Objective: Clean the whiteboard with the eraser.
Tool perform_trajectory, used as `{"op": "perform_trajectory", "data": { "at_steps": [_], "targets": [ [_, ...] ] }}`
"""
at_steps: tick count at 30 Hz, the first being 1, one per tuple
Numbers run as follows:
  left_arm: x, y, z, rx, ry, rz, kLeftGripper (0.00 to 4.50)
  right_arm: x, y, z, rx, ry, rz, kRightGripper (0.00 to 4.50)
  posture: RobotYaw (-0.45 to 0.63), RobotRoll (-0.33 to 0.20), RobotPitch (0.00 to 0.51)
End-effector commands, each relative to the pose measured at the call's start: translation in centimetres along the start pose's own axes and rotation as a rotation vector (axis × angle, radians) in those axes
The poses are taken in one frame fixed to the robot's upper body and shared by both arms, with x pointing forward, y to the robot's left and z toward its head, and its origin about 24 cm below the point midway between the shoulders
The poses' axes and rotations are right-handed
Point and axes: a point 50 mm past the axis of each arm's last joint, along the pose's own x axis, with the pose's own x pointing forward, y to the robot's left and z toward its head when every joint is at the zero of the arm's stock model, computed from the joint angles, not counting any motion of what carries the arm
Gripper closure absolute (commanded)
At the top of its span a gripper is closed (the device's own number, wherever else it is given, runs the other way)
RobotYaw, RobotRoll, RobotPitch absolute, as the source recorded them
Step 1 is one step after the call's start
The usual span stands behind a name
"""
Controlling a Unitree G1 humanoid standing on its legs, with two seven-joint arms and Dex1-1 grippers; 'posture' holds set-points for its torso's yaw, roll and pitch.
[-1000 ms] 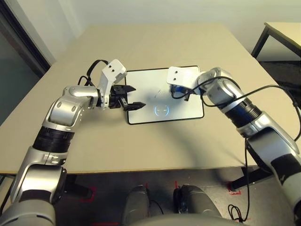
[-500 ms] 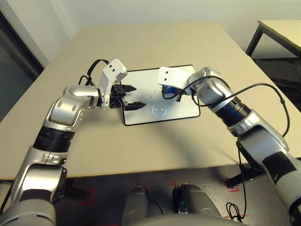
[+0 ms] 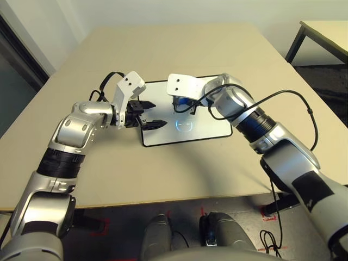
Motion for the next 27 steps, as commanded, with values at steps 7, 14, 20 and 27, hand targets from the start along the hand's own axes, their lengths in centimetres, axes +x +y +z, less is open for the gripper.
{"op": "perform_trajectory", "data": {
  "at_steps": [7,14,20,27],
  "targets": [
    [0.1,0.0,0.0,0.007,0.008,-0.006,0.00,-0.2,-3.1,0.8,0.068,-0.012,-0.115,3.94,-0.05,0.000,0.065],
    [0.0,0.0,0.0,0.009,0.008,-0.005,0.00,0.8,-2.2,0.3,0.054,0.010,-0.073,3.95,-0.05,0.000,0.066],
    [-0.1,0.1,0.0,0.010,0.010,-0.003,0.00,1.5,0.9,-1.1,0.022,0.044,0.022,3.95,-0.05,0.000,0.068],
    [-0.1,0.1,0.1,0.012,0.010,-0.004,0.00,0.5,-1.6,-0.1,0.059,0.014,-0.070,3.95,-0.05,0.000,0.068]
  ]
}}
